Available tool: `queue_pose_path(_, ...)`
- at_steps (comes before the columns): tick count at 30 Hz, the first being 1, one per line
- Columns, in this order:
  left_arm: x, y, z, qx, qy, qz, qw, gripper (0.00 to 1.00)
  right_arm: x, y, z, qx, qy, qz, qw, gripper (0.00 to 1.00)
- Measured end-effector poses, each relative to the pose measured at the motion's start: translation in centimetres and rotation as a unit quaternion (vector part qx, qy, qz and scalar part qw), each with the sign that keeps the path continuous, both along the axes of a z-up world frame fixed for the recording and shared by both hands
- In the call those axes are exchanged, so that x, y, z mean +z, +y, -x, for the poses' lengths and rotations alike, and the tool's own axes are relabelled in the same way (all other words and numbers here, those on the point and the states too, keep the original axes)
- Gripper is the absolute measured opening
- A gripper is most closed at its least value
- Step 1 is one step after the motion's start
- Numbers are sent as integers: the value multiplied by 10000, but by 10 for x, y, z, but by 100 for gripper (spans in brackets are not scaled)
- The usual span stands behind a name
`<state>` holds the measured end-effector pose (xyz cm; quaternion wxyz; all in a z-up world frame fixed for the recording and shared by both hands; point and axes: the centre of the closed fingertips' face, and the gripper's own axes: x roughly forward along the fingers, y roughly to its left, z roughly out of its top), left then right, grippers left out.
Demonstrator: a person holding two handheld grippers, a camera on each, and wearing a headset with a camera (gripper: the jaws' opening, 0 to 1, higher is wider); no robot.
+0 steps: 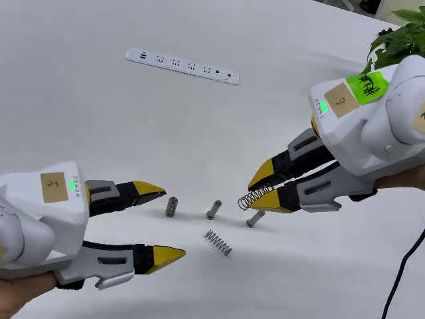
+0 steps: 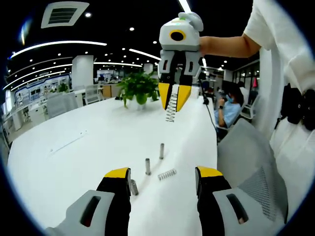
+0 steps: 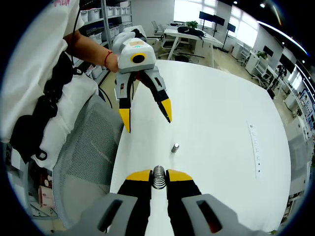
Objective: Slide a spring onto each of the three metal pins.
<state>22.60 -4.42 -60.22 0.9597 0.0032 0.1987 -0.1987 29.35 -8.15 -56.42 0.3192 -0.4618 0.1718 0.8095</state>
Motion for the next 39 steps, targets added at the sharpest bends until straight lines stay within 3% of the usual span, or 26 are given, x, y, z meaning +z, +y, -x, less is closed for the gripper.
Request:
queue_pose_path(13, -22, 14, 8, 20, 139, -56, 9999, 73, -28, 19, -20, -22, -413, 195, 9990, 12)
queue_pose_path(16, -27, 14, 8, 0, 170, -31, 9999, 83, -35, 23, -25, -33, -502, 238, 9985, 12)
queue_pose_path(19, -31, 14, 8, -30, 159, 75, 9998, 86, -44, 27, -29, -40, -642, 272, 9976, 12)
queue_pose_path(21, -31, 14, 7, -50, 101, 96, 9999, 90, -49, 29, -30, -42, -659, 298, 9974, 12)
queue_pose_path(26, -37, 12, 7, -59, 160, 194, 9997, 96, -67, 33, -31, -54, -647, 431, 9970, 12)
queue_pose_path(28, -36, 12, 6, -18, 114, 305, 9995, 99, -74, 34, -31, -51, -657, 478, 9967, 12)
queue_pose_path(33, -36, 13, 4, 62, 64, 469, 9989, 100, -85, 37, -31, 15, -744, 553, 9957, 12)
queue_pose_path(39, -38, 12, 3, 107, 92, 488, 9987, 100, -98, 38, -30, 24, -713, 658, 9953, 12)
